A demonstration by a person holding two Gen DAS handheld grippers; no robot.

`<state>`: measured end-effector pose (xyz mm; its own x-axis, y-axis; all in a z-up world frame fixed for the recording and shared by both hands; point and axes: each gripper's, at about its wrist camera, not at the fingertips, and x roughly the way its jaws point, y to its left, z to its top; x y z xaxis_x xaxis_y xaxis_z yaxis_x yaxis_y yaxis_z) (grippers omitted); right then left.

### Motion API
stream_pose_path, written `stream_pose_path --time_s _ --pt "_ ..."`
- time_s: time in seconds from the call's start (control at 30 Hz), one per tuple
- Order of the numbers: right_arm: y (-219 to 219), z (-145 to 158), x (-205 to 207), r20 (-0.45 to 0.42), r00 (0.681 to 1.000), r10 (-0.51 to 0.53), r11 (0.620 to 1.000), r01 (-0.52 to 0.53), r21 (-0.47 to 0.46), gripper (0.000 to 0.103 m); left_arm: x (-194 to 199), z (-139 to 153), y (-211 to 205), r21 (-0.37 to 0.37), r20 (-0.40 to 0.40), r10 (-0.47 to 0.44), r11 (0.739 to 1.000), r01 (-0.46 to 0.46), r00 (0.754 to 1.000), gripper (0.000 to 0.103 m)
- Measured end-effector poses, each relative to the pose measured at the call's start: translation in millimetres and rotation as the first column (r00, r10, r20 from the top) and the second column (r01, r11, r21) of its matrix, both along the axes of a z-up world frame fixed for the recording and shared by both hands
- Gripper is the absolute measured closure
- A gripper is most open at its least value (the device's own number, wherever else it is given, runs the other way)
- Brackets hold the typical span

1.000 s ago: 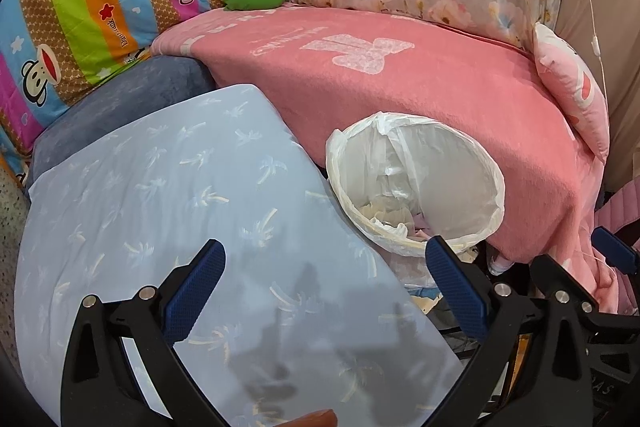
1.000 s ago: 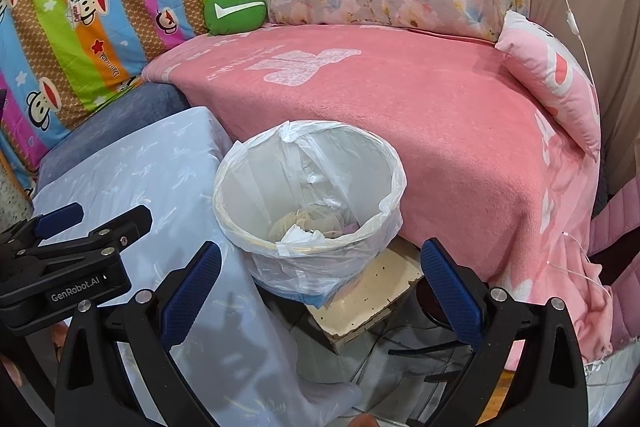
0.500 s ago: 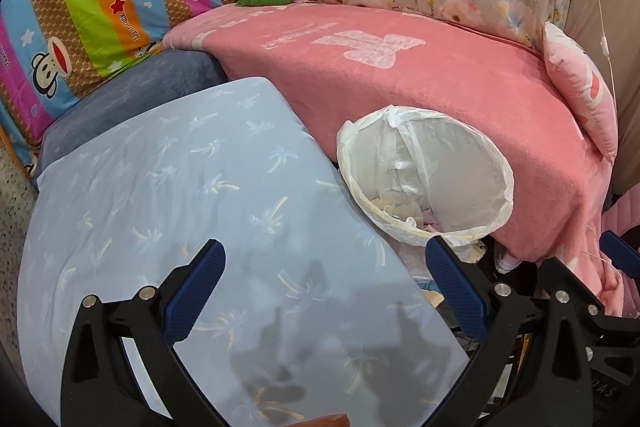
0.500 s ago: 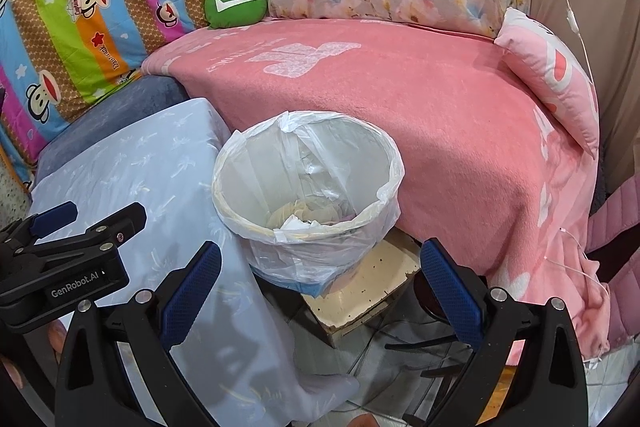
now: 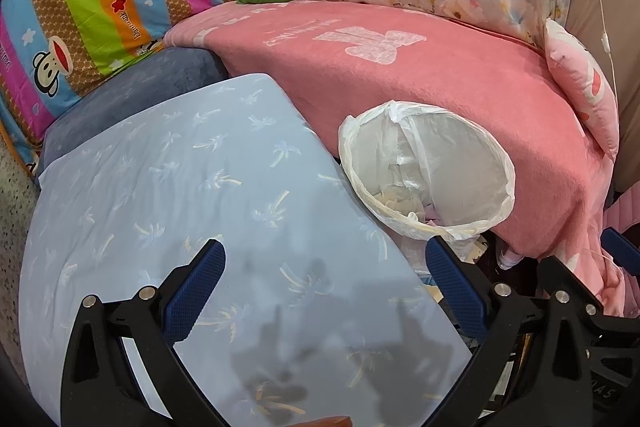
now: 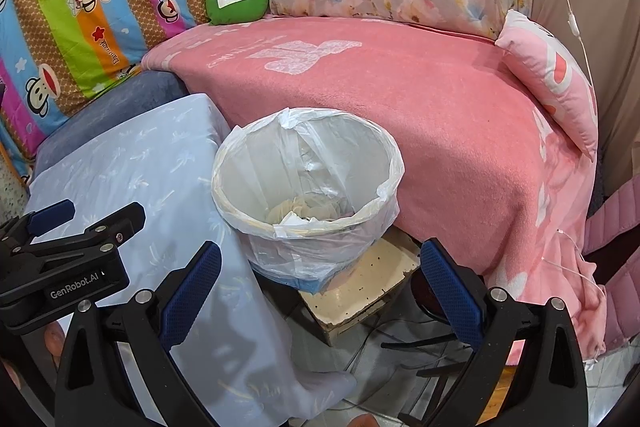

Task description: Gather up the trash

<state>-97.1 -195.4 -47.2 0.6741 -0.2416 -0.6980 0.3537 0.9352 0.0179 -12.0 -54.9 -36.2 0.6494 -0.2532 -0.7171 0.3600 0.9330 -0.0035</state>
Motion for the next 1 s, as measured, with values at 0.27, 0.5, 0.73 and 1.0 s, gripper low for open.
stream_pose_path --time_s 0.27,0.5,0.73,1.0 --pt "-0.1 -0.1 -0.6 0.001 1.000 0.000 1.000 0.000 -0.003 0.006 -0.3 -2.7 -1.0 0.009 -0.013 0.011 1.000 -0.011 1.000 0.007" --pt "1.2 1.4 -0.2 0.000 1.000 0.007 1.000 -0.007 -0.002 0.006 -0.8 -2.6 -0.1 0.017 -0.013 0.017 1.000 -0.017 1.000 0.007" --pt "6.9 1.5 0.4 0.000 1.000 0.014 1.000 -0.014 -0.006 0.006 -0.1 -3.7 2.0 0.011 -0.024 0.030 0.999 -0.030 0.999 0.007" --pt "7.4 1.6 0.4 -0.005 1.000 0.015 1.000 -0.015 -0.010 0.006 0.7 -4.5 4.1 0.010 -0.024 0.042 0.999 -0.042 0.999 0.007"
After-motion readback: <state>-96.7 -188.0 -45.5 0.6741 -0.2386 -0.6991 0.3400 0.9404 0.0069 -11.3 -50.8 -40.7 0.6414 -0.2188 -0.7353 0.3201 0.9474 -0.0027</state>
